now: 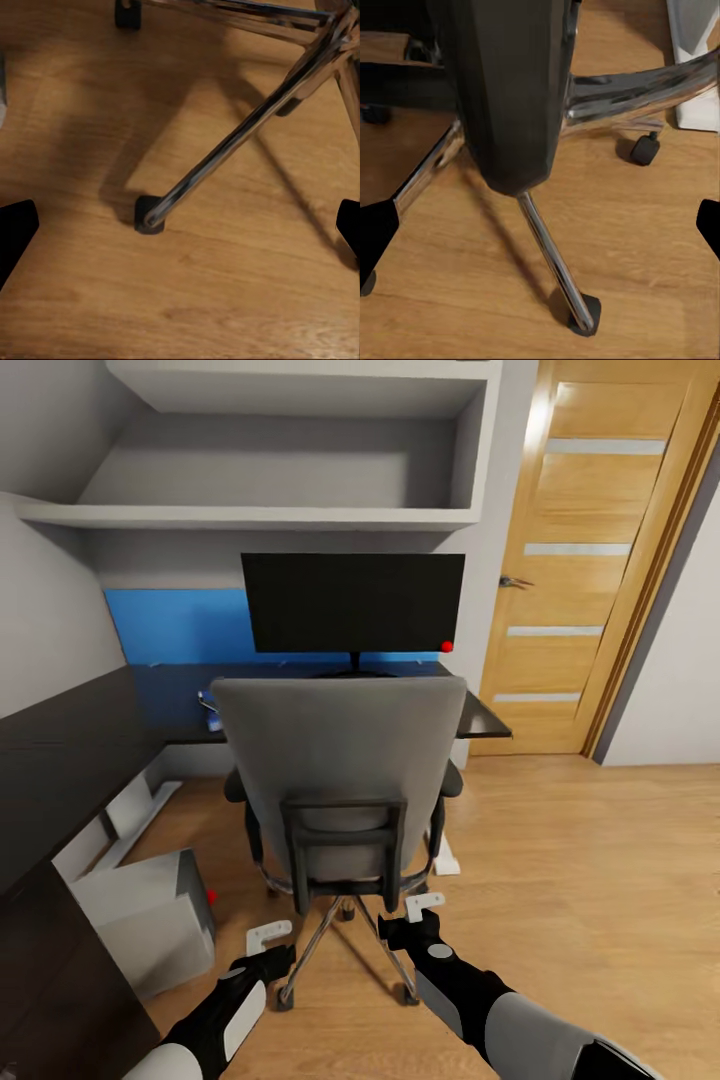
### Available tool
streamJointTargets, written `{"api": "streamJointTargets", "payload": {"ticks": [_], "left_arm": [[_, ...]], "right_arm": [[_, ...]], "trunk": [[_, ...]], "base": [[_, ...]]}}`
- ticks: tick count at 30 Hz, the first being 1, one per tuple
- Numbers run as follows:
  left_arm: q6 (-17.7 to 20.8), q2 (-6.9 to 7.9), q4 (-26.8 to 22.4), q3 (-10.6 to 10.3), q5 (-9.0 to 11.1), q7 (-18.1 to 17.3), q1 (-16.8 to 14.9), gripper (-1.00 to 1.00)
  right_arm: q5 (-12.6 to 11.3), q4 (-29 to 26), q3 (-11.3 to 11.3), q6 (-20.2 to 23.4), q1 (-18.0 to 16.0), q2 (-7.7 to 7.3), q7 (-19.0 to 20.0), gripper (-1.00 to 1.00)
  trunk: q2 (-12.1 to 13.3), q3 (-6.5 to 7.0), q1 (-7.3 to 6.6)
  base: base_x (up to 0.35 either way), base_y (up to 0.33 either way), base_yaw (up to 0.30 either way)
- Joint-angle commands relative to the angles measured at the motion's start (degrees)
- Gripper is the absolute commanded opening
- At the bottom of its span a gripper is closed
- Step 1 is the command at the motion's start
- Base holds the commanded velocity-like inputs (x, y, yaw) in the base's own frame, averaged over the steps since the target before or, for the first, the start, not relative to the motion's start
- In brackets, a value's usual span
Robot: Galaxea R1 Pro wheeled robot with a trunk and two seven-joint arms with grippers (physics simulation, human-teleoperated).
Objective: In the bedroom, organize the workspace by keeping the computer under the desk, ensuring the monitor is on the desk, placing the keyboard on the desk next to the monitor, placing the mouse on the desk next to the keyboard, moving the folder from the swivel chair onto the desk next to the mouse, stacking the notebook on top of the folder with the pen on top of the notebook, and positioning the swivel chair next to the desk.
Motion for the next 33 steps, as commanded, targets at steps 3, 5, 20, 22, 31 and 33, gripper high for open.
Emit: {"api": "streamJointTargets", "payload": {"ticks": [3,5,20,22,31,33], "left_arm": [[0.25,0.16,-0.13,-0.48,0.51,0.5,-0.01,1.0],[0.25,0.17,-0.13,-0.48,0.51,0.48,-0.01,1.0],[0.18,0.26,-0.19,-0.48,0.54,0.36,-0.01,1.0],[0.03,0.27,-0.16,-0.52,0.52,0.5,-0.01,1.0],[-22.57,0.21,22.53,-0.57,0.55,0.2,0.05,1.0],[-24.38,0.25,23.38,-0.55,0.59,0.17,1.6,1.0]], "right_arm": [[-0.6,0.01,0.48,-0.26,-0.06,-0.02,-0.26,1.0],[-0.59,0.01,0.49,-0.26,-0.06,-0.01,-0.26,1.0],[-0.8,0.01,0.57,-0.3,-0.06,-0.02,-0.32,1.0],[-0.82,0.04,0.51,-0.53,-0.06,-0.06,-0.36,1.0],[-0.97,16.68,0.47,-23.98,7.38,-0.2,-0.9,1.0],[-1.01,17.22,0.37,-27.78,10.54,-0.76,-2.47,1.0]], "trunk": [[-0.03,-0.05,-0.04],[-0.03,-0.05,-0.04],[0.78,0.31,-0.48],[1.58,0.67,-0.92],[5.19,2.28,-2.9],[5.99,2.64,-3.34]], "base": [[-0.323,0.0,0.0],[-0.331,0.0,0.0],[-0.265,0.0,0.0],[-0.044,0.0,0.0],[-0.008,0.0,0.0],[0.0,0.0,0.0]]}}
